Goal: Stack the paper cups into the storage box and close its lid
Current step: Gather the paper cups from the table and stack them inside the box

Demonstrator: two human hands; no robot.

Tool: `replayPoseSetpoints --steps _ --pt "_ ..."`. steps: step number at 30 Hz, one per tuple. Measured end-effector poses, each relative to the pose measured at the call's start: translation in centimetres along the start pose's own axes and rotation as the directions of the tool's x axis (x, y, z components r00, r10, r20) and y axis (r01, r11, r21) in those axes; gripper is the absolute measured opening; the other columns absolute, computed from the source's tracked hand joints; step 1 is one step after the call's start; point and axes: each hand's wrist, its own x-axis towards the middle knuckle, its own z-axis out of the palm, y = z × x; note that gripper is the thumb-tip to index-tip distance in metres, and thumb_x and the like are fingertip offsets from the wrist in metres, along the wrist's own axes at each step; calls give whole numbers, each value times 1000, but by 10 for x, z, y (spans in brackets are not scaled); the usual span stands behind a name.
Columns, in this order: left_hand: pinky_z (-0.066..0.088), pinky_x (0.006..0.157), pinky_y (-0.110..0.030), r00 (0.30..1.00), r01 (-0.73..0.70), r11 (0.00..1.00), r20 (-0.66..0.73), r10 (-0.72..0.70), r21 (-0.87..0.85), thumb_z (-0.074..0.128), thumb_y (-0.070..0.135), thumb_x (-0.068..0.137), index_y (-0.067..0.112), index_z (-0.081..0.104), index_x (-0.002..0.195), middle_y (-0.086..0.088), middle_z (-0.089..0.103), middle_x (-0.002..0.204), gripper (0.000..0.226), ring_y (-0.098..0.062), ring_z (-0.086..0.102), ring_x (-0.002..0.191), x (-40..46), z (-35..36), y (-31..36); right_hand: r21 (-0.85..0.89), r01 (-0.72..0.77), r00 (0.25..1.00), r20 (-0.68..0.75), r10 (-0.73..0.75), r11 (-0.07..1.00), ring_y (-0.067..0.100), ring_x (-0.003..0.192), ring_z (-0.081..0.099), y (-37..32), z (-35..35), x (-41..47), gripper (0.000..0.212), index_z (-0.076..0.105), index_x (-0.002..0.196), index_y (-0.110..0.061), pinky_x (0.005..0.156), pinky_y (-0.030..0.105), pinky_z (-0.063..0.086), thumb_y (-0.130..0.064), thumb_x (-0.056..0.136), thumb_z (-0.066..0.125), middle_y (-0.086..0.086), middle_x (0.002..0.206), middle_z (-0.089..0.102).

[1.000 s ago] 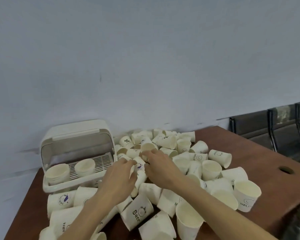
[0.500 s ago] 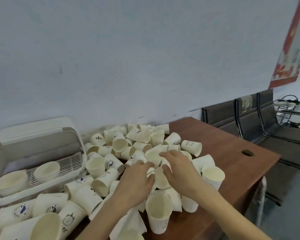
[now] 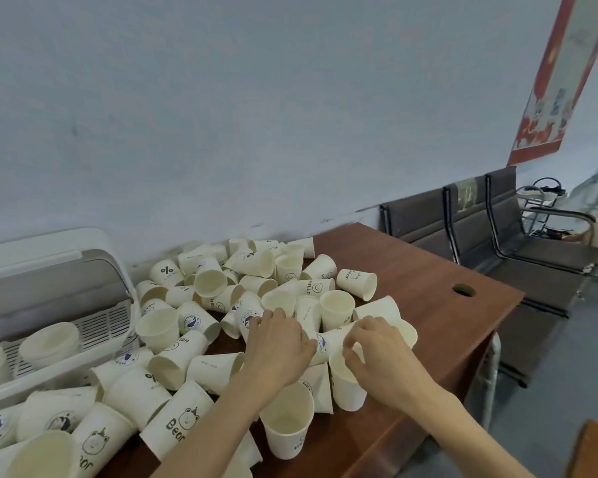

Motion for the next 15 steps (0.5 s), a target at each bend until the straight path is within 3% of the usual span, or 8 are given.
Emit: replayPoseSetpoints --steps 3,8,15 --pt "34 96 -39 999 11 1000 32 -12 23 50 48 84 19 69 81 1 47 88 35 -22 48 99 4 6 3 -88 48 996 83 -40 995 13 109 40 -1 6 -4 28 65 107 -24 95 27 31 -41 93 48 -8 111 50" --pt "28 96 -40 1000 15 1000 21 -14 -26 50 22 81 20 52 75 2 43 85 7 -23 49 98 6 6 7 -225 116 988 129 -89 967 19 107 40 -5 10 -2 28 68 99 -18 97 34 32 -33 89 46 -2 106 52" --pt "27 95 -37 997 -13 997 -71 8 -70 48 17 83 18 40 66 2 39 83 18 -23 47 96 7 -10 9 -308 162 978 174 -112 937 23 103 42 -9 13 -6 29 65 91 -13 95 36 33 -33 84 45 1 100 52"
